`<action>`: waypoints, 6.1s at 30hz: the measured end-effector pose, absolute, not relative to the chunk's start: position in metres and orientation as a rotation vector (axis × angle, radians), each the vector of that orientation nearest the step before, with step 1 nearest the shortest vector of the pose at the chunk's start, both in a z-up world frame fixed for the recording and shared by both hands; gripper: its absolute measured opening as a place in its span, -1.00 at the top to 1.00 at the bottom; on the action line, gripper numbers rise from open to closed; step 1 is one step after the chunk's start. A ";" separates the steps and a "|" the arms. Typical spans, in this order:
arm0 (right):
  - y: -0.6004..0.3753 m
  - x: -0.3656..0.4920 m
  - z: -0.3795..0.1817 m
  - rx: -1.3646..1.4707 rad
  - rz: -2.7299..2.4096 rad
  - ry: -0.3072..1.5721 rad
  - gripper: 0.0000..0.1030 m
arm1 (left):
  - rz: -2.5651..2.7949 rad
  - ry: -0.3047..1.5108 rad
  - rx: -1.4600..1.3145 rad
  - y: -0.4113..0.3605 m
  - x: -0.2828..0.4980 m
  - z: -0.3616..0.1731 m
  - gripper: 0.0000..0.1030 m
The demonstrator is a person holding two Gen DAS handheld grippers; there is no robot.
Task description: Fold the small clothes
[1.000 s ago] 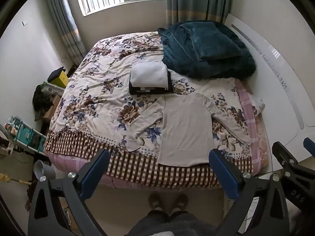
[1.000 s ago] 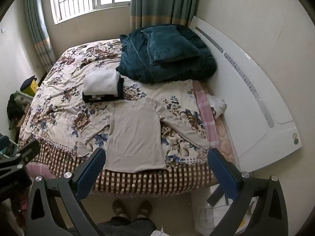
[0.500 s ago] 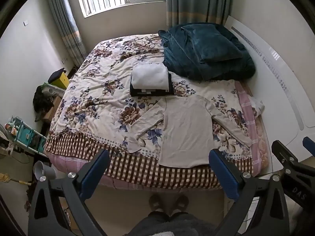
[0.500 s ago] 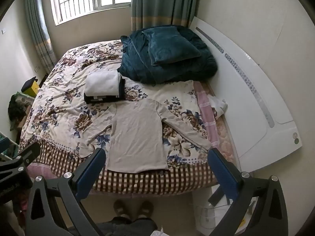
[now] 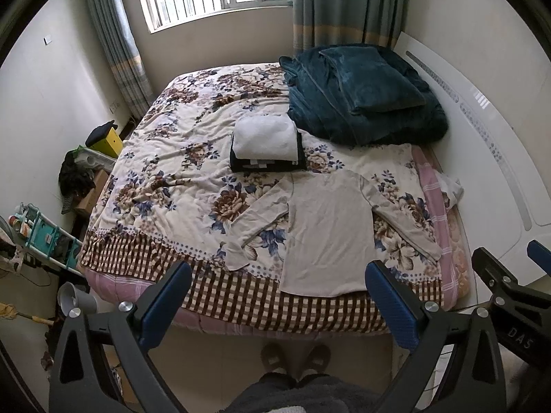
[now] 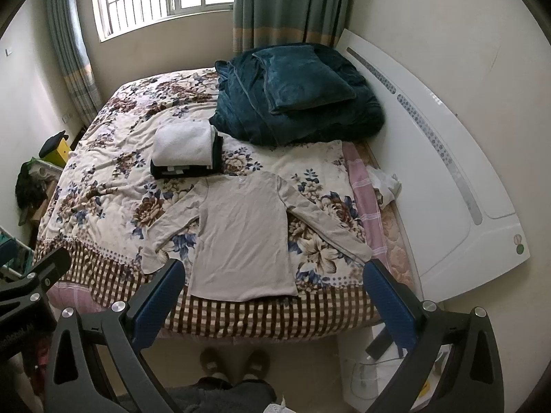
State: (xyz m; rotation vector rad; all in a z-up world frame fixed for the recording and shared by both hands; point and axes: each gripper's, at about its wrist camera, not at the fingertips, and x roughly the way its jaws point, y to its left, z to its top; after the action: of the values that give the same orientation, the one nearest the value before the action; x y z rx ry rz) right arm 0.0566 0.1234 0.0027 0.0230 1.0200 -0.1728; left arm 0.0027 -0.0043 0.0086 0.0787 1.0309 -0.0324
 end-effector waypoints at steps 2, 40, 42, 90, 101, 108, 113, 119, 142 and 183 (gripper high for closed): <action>0.123 0.057 0.003 0.025 -0.172 1.019 -1.00 | -0.033 1.030 0.077 -0.004 0.007 0.012 -1.00; 0.131 0.062 0.005 0.017 -0.152 1.016 -1.00 | -0.035 1.013 0.063 -0.005 0.011 0.013 -1.00; 0.131 0.063 0.005 0.016 -0.152 1.017 -1.00 | -0.036 1.012 0.064 -0.005 0.011 0.013 -1.00; -0.213 0.152 -0.489 0.873 -0.850 1.199 -1.00 | 0.072 1.294 0.243 -0.119 0.252 -0.378 -1.00; -0.331 0.184 -0.650 1.059 -0.994 1.067 -0.81 | 0.142 1.432 0.211 -0.153 0.310 -0.540 -1.00; -0.323 0.228 -0.619 0.819 -1.043 1.003 0.78 | 0.134 1.387 0.157 -0.147 0.314 -0.526 -1.00; -0.251 0.284 -0.548 0.631 -0.805 1.004 0.90 | 0.163 1.349 0.087 -0.107 0.300 -0.487 -1.00; -0.071 0.349 -0.469 0.258 -0.328 1.021 0.91 | 0.266 1.326 -0.037 -0.041 0.271 -0.452 -1.00; 0.300 0.234 -0.610 -0.541 0.461 1.302 0.90 | 0.653 1.395 -0.253 0.143 0.188 -0.490 -1.00; 0.136 0.272 -0.600 0.039 0.023 1.557 -0.31 | 0.772 1.244 -0.587 0.268 0.184 -0.526 0.94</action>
State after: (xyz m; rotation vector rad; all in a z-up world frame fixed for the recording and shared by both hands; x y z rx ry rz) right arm 0.2720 0.1358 -0.5997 0.0390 1.5568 0.0233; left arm 0.1839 0.2676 -0.5262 -0.5873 1.2436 0.7718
